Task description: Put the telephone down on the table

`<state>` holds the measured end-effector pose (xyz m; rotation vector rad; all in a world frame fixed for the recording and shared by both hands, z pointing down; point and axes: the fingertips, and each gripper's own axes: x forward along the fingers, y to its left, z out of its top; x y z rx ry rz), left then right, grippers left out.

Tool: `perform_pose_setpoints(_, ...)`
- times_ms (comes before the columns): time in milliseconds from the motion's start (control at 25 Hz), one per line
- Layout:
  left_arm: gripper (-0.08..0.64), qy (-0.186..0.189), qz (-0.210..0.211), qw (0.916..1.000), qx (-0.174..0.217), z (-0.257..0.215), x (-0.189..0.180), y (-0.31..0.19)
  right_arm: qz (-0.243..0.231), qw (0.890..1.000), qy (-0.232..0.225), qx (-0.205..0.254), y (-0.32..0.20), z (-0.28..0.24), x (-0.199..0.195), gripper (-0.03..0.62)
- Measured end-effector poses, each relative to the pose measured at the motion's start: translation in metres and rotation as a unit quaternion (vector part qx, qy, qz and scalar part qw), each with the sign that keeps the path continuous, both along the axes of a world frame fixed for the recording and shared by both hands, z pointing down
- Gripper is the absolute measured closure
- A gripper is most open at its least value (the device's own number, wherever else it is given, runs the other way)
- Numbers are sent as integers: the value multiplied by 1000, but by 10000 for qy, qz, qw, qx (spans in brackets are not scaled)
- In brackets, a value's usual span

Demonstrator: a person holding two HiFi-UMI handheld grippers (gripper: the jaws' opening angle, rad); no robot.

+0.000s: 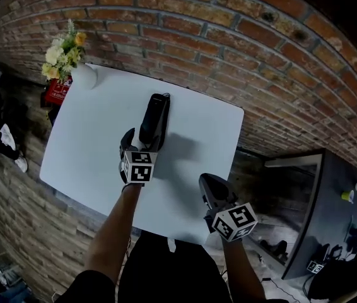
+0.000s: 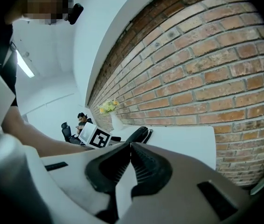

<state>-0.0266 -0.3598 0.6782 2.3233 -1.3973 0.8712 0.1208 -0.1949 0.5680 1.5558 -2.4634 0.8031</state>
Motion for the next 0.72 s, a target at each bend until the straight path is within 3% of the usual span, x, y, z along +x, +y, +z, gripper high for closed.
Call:
perform_pose_setpoints(200, 226, 188, -70, 9993, 327, -38, -6, 37, -227, 9997, -35, 131, 25, -14, 0, 569)
perform_pose_setpoints(480, 473, 335, -147, 9985, 408, -78, -12, 116, -520, 9982, -173, 262, 72, -27, 7, 569)
perform_pose_setpoints(720, 535, 554, -506, 9955, 576, -111, -31, 184, -777, 9962, -249, 316, 111, -33, 11, 571)
